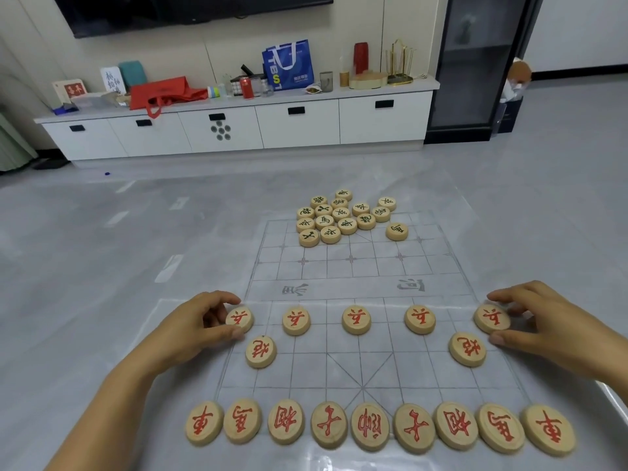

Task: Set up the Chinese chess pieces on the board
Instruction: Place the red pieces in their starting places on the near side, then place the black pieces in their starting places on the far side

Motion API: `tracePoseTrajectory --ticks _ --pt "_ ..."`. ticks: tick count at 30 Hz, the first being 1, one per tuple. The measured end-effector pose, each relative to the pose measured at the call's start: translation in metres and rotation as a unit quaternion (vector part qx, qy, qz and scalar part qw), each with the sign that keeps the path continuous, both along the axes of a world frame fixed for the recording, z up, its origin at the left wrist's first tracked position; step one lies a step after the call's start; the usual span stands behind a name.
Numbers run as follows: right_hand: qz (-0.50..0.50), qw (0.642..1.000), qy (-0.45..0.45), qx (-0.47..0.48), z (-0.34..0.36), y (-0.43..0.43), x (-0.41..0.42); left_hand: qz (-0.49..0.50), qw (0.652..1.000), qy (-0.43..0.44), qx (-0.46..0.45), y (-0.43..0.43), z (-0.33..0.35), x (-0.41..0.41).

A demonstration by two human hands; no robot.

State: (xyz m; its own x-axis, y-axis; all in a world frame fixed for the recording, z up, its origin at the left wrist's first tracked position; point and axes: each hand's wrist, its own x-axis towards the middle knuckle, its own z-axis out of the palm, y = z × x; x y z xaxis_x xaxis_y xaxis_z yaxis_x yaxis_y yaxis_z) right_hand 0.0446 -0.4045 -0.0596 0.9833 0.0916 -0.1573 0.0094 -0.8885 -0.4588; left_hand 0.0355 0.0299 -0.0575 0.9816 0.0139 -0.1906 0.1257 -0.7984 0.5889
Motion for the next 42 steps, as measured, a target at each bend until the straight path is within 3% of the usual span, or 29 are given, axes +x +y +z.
tracePoseTrajectory --ticks 6,12,16,20,26,31,37,42 --pt "-0.024 0.996 -0.046 0.066 0.004 0.000 -0.005 0.029 0.998 -0.013 -0.048 0.004 -0.002 0.004" --pt "-0.048 0.982 -0.124 0.136 0.024 0.018 0.001 0.126 0.977 -0.161 -0.050 0.006 0.000 0.028" --pt "-0.002 0.982 -0.092 0.163 0.030 0.039 0.022 0.072 0.986 -0.140 -0.054 -0.001 0.003 0.061" --pt "0.051 0.996 -0.035 0.072 0.019 0.055 0.081 -0.047 0.993 -0.105 0.020 -0.010 -0.002 0.116" --pt "0.110 0.992 -0.056 0.012 0.004 0.094 0.172 -0.181 0.968 -0.090 0.148 -0.025 -0.014 0.185" --pt "0.149 0.980 -0.115 -0.056 -0.013 0.126 0.217 -0.220 0.961 -0.090 0.144 -0.032 -0.032 0.207" --pt "0.159 0.977 -0.073 -0.123 -0.023 0.147 0.227 -0.194 0.969 -0.123 0.088 -0.031 -0.036 0.211" --pt "0.169 0.975 -0.072 -0.121 -0.024 0.163 0.205 -0.160 0.977 -0.137 0.027 -0.032 -0.032 0.207"
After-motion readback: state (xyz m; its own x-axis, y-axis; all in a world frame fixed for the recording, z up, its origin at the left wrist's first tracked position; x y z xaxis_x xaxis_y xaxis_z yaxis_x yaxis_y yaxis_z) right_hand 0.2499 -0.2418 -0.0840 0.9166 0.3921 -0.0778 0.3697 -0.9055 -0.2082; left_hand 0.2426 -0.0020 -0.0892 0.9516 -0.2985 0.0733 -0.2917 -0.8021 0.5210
